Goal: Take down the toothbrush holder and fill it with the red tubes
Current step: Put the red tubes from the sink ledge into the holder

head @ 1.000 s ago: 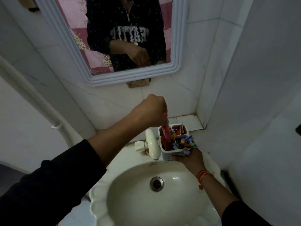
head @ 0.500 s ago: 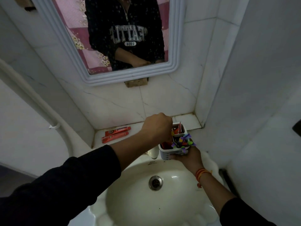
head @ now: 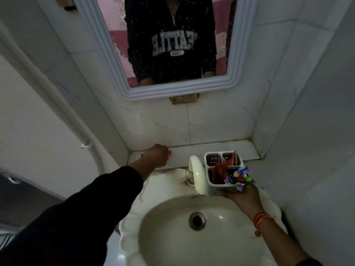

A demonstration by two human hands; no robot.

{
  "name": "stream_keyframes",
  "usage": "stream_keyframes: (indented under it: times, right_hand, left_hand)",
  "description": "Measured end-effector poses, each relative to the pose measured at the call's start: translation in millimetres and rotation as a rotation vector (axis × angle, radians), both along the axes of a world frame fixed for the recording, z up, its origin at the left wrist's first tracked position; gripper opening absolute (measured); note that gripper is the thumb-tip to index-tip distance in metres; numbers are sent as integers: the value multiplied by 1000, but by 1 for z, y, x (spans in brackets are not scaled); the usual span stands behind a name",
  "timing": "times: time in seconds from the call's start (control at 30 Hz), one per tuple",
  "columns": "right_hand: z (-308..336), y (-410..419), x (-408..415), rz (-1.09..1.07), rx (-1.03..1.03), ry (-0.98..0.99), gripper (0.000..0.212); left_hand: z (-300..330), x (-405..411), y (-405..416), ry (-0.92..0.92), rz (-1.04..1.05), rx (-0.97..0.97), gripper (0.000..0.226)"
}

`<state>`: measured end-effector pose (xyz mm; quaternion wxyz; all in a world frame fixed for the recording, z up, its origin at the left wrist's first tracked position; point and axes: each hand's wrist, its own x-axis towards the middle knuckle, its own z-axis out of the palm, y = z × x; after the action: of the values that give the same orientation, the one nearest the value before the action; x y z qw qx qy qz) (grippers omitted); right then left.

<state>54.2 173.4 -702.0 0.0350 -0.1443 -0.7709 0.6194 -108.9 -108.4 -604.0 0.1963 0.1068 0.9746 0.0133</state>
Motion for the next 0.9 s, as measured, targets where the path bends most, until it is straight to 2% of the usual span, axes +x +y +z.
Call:
stream_keyframes:
  times: [0.07,0.2,0.4,0.5,0.57,0.67,0.73,0.8,0.9]
  right_hand:
    - [-3,3,-1,-19,7,6,63]
    - [-5,3,-2,-7,11,-9,61]
    - [-2,1,-3,-8,0,-22,58]
    - [2,-1,-3,-8,-6,-14,60]
    - [6,-3,-2,-6,-15,-15,59]
    - [9,-5,-3,-11,-32,-26,56]
    - [10,-5,-3,-17,-46,-34,55]
    - [10,-4,-2,-14,-42,-37,58]
    - [6,0,-1,6,-34,-36,63]
  left_hand:
    - [-15,0,-7,8,8,-8,52]
    - [-30,-3,-14,70,21,45,48]
    - [-36,-5,-20,171,-88,-30,48]
    - [-4,-2,-4,87,-115,117,37]
    - [29,0,16,-6,-143,219,39]
    - [81,2,50,17,-253,274,44]
    - [106,3,75,-11,-349,236,41]
    - [120,8,103,-76,-422,109,36]
    - [113,16,136,-118,-477,-23,32]
